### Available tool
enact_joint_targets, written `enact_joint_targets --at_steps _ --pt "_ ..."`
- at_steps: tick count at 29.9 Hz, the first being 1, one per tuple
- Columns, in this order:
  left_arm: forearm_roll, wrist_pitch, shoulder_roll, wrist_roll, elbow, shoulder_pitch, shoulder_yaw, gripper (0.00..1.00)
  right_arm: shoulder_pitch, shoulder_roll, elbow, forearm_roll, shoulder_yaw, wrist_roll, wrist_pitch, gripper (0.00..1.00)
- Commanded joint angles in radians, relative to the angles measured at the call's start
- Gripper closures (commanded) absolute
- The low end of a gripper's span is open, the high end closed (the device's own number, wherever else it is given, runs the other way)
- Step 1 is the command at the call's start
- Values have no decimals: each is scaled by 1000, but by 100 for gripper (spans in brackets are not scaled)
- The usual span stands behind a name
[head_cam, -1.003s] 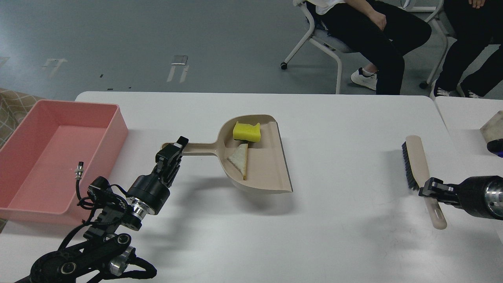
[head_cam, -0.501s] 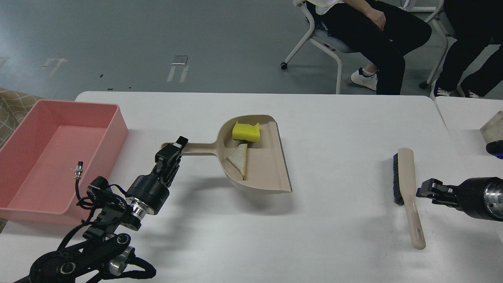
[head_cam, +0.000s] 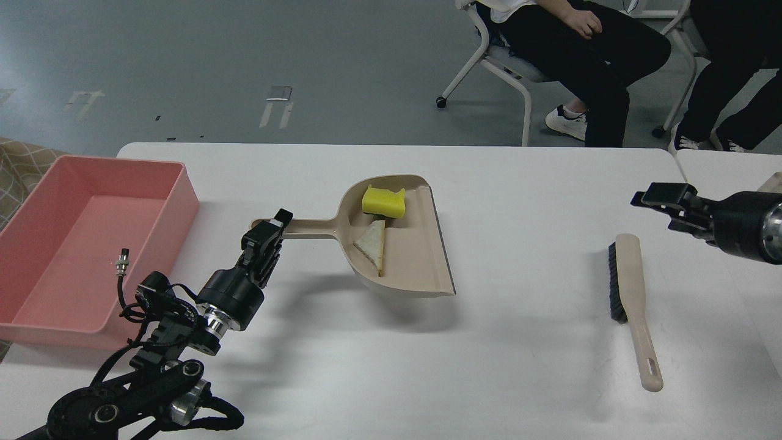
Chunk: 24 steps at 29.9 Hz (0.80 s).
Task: Sweep and dump garbage into bin
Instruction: 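Place the brush back on the table and withdraw the right gripper, then lift the dustpan with the left gripper over the pink bin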
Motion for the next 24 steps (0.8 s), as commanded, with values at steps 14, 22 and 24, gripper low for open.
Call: enact_joint_targets --at_steps 14,22,24 --pt "-2 -2 6 0 0 -2 -26 82 166 547 -288 1 477 0 0 0" --pt "-2 -6 43 0 -17 3 -40 82 173 724 -351 1 554 0 0 0" --pt "-9 -6 46 0 -24 3 -52 82 169 733 -378 1 554 50 0 0"
